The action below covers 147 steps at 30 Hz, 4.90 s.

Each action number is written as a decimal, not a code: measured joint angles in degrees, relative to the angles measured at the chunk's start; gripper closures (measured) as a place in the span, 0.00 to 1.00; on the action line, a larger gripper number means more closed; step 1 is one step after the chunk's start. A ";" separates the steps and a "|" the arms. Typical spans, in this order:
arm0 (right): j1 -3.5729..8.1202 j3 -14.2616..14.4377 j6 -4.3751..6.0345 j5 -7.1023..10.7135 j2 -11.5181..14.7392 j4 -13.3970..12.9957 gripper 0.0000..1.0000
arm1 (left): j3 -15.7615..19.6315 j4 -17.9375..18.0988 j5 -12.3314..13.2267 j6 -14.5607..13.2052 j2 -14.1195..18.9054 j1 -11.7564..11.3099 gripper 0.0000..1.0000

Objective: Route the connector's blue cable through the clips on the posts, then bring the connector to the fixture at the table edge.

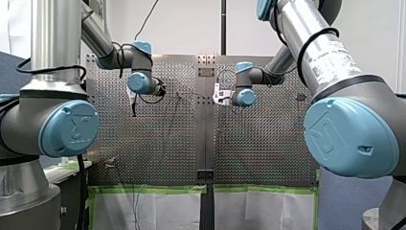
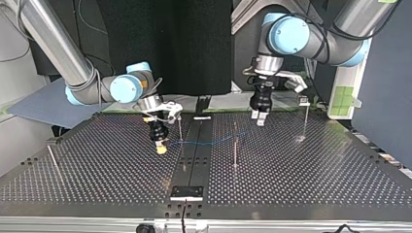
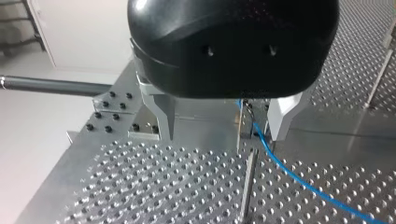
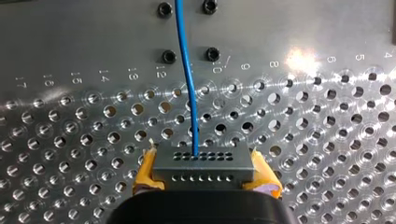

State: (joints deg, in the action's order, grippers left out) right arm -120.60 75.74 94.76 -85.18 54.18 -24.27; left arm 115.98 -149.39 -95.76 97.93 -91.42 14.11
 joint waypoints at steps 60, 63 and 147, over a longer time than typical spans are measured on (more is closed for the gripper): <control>-0.81 0.00 0.00 0.00 -0.28 0.95 1.00 | -0.52 0.62 1.61 -3.94 -3.19 1.98 0.00; -0.82 0.00 0.00 0.00 -0.31 0.97 1.00 | -0.52 0.61 1.56 -3.87 -3.20 2.07 0.00; -1.62 0.01 0.00 -0.27 -0.63 2.88 1.00 | -15.64 2.72 -25.66 -15.45 -15.61 18.20 0.00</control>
State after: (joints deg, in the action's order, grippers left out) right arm -122.22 75.75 94.76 -85.44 53.55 -21.39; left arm 100.34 -146.68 -121.42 82.47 -107.04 32.31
